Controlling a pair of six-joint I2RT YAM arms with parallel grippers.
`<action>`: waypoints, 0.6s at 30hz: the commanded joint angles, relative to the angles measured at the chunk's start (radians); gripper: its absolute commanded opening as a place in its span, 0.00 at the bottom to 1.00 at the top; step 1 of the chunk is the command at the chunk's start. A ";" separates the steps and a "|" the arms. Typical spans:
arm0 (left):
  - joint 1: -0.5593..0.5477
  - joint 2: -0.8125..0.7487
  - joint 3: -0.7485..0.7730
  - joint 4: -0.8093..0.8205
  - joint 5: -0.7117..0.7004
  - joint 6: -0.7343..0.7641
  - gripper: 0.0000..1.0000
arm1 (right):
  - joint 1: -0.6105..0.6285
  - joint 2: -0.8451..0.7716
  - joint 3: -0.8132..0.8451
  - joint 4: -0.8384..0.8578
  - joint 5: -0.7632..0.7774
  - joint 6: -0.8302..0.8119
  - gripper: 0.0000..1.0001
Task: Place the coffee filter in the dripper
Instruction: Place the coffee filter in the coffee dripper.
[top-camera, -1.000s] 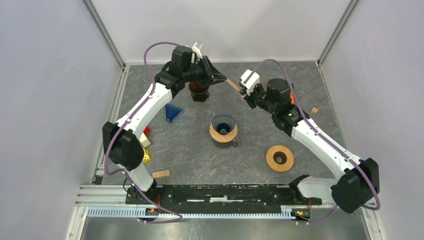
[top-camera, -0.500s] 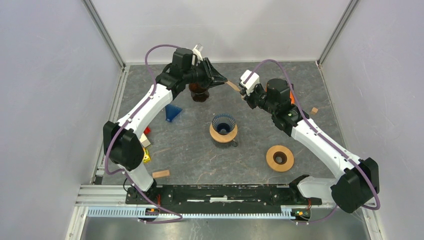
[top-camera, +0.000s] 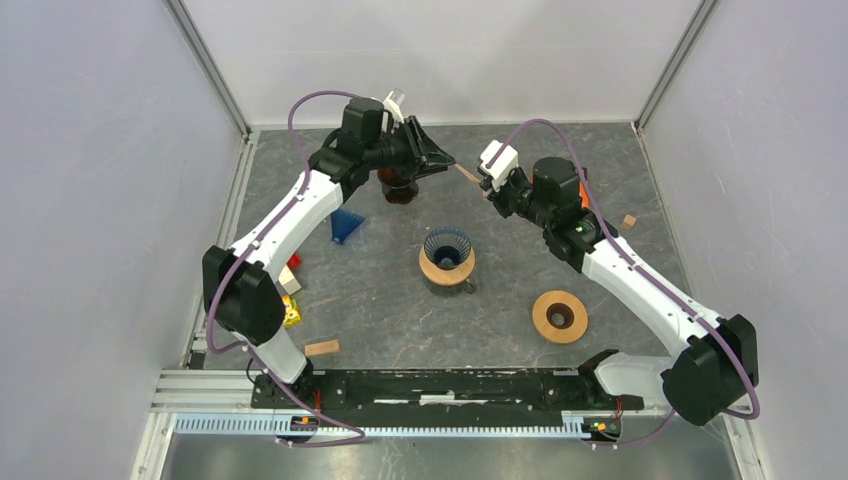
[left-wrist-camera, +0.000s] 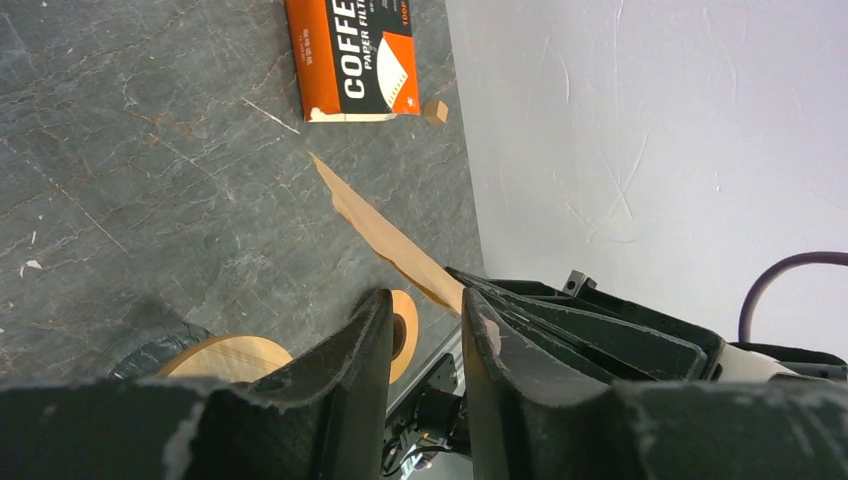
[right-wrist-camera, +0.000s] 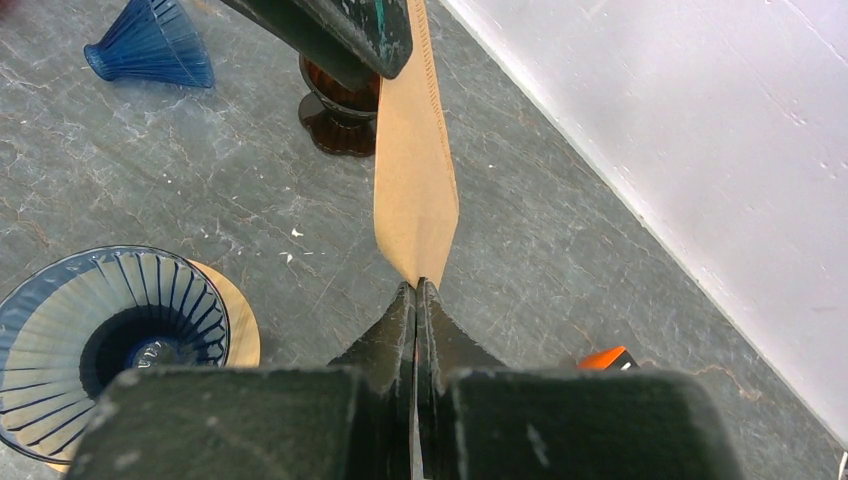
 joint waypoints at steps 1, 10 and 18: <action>0.007 -0.052 -0.008 0.047 0.020 -0.032 0.39 | 0.004 0.012 -0.009 0.038 0.019 -0.011 0.00; 0.010 -0.043 -0.010 0.054 0.021 -0.031 0.31 | 0.004 0.012 -0.009 0.038 0.022 -0.015 0.00; 0.021 -0.028 -0.002 0.054 0.023 -0.033 0.33 | 0.004 0.009 -0.009 0.036 0.018 -0.015 0.00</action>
